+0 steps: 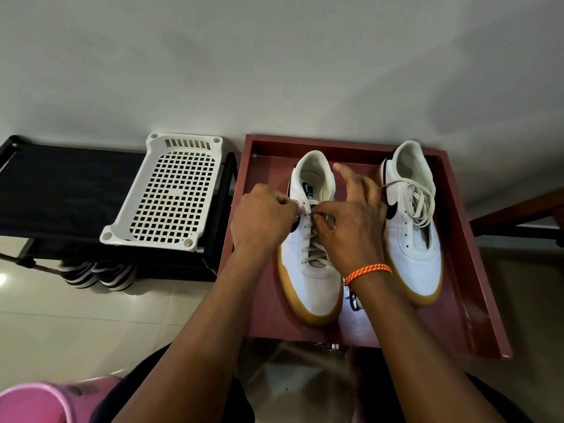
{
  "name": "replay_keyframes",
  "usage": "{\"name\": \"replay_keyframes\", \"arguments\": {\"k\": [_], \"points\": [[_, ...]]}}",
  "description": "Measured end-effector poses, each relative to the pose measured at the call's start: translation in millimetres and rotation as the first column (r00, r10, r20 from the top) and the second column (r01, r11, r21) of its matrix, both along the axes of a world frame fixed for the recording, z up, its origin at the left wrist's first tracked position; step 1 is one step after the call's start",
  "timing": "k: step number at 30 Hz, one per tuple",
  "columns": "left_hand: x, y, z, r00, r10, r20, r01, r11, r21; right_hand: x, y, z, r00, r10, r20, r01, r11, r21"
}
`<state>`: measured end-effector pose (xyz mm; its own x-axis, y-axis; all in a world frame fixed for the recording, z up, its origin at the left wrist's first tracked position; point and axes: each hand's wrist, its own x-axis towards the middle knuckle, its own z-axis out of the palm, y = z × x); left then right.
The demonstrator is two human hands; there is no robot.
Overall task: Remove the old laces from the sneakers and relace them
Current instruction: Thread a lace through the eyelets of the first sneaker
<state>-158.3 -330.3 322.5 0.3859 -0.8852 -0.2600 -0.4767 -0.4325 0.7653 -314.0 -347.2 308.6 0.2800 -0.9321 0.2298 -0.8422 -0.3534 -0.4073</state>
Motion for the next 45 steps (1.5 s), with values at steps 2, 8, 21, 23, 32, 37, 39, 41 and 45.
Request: {"name": "replay_keyframes", "arguments": {"k": [2, 8, 21, 23, 32, 37, 39, 41, 45], "points": [[0.8, -0.4, -0.5, 1.000, -0.018, -0.001, 0.018, 1.000, -0.005, 0.1, -1.1, -1.3, 1.000, 0.010, -0.001, -0.010, 1.000, 0.026], [2.1, -0.6, -4.0, 0.998, -0.050, 0.025, 0.051, 0.998, -0.039, -2.6, -4.3, -0.8, 0.998, 0.055, -0.015, -0.054, 0.997, 0.060], [3.2, -0.8, -4.2, 0.993, -0.096, 0.072, 0.101, 0.992, -0.072, 2.6, 0.0, -7.7, 0.997, -0.066, 0.032, 0.061, 0.989, 0.137], [3.1, -0.7, -4.9, 0.993, -0.106, 0.048, 0.110, 0.991, -0.082, 3.3, 0.4, -8.7, 0.995, -0.096, 0.037, 0.089, 0.983, 0.163], [1.6, 1.1, -3.5, 0.992, -0.099, 0.079, 0.100, 0.995, -0.020, 0.8, 6.3, -2.3, 0.993, -0.081, -0.081, 0.085, 0.995, 0.057], [0.0, 0.8, -5.5, 0.992, -0.110, 0.061, 0.111, 0.994, -0.021, 2.6, 5.9, -8.5, 0.996, -0.076, -0.035, 0.080, 0.991, 0.105], [0.5, -0.2, -6.7, 0.988, -0.130, 0.087, 0.132, 0.991, -0.020, 3.7, 4.6, -10.6, 0.995, -0.097, 0.033, 0.090, 0.980, 0.176], [1.4, -0.8, -8.3, 0.983, -0.145, 0.109, 0.147, 0.989, -0.017, 4.3, 4.3, -11.3, 0.992, -0.114, 0.058, 0.100, 0.972, 0.211], [0.7, -2.0, -9.5, 0.976, -0.165, 0.142, 0.166, 0.986, 0.008, 1.6, 3.3, -9.9, 0.993, -0.105, 0.056, 0.092, 0.976, 0.198]]}}
